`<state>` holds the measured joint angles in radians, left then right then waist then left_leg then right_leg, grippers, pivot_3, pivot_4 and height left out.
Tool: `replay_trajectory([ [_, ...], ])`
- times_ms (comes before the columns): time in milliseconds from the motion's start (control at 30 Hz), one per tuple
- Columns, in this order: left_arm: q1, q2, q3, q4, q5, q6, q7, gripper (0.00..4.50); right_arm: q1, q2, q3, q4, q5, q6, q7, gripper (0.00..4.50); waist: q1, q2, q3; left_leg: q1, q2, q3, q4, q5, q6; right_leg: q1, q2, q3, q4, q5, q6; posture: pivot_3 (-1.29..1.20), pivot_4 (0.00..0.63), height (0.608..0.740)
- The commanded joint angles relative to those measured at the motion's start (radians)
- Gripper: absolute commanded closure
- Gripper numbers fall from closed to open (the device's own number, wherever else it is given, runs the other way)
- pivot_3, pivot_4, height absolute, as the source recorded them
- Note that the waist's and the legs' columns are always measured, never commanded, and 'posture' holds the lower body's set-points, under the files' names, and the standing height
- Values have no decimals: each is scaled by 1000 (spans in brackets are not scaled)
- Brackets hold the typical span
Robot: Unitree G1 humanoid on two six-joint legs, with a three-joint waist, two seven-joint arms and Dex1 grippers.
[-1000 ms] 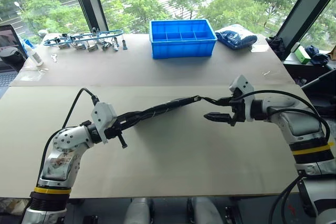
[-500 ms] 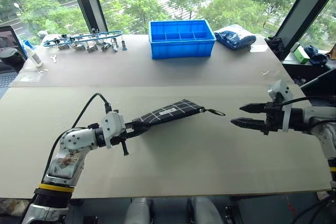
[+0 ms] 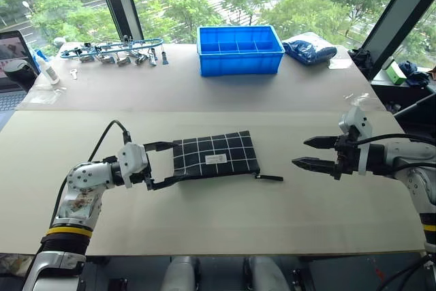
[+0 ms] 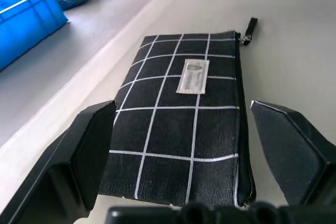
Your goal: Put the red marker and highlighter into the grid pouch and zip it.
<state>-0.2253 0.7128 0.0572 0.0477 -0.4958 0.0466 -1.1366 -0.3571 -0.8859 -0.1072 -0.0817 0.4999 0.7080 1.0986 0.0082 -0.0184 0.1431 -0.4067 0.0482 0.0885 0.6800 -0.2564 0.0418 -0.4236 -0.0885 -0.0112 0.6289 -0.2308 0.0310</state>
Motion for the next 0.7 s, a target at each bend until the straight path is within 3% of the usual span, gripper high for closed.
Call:
replay_trajectory([
  [33,75,35,92,-144,-97,229,121,31,2,-1,-33,25,5,-34,1,0,-2,0,0,0,0,0,0,0,0,0,0,0,0,0,0,0,150,740],
  [233,172,8,316,-197,-171,415,365,31,-6,35,-54,130,6,-59,-21,0,-5,0,0,1,-1,0,0,0,0,1,1,0,1,0,0,0,150,740],
  [400,209,-9,463,-196,-214,455,443,31,-23,54,-70,199,-8,-82,-44,0,-5,0,0,1,-1,0,0,0,0,1,0,1,1,0,0,0,150,740],
  [700,242,-10,499,-168,-178,416,430,31,-50,89,-67,236,-18,-99,-74,0,2,0,0,1,-2,2,0,0,0,1,0,0,0,0,0,0,150,740],
])
